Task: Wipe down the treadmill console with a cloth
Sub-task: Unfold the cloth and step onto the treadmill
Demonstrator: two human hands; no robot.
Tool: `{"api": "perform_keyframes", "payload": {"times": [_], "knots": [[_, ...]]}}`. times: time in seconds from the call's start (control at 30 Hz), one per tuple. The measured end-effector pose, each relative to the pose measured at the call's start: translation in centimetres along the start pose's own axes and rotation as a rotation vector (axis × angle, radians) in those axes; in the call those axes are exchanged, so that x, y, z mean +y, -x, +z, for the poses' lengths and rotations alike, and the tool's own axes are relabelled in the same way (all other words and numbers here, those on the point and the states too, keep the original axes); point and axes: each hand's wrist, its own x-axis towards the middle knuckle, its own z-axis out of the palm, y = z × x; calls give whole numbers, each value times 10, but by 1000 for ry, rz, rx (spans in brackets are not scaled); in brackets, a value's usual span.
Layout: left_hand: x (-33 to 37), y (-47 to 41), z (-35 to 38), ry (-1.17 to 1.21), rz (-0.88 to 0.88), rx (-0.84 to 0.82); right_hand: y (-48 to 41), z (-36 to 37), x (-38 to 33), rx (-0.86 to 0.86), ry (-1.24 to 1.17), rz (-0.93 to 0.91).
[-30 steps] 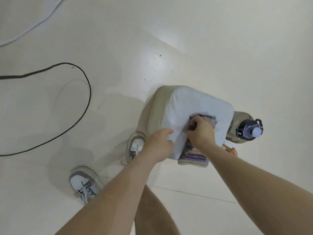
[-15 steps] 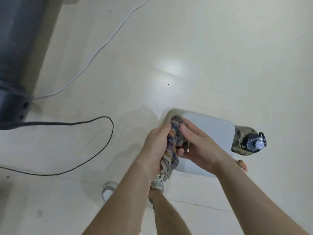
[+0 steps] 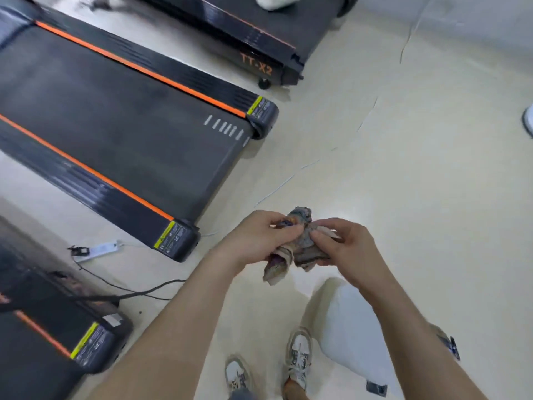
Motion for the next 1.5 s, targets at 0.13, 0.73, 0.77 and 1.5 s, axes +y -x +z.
{"api": "perform_keyframes", "payload": {"times": [0.13, 0.73, 0.77, 1.5], "knots": [[33, 76, -51, 87, 96, 255, 21, 22, -84, -11, 124, -185], [84, 138, -310, 430, 388, 1020, -55, 255, -332, -409, 456, -493], [90, 142, -329, 458, 393, 1045, -62, 264, -346, -433, 446, -501], [199, 102, -690, 100, 373, 1175, -350, 505, -568, -983, 171, -420]]}}
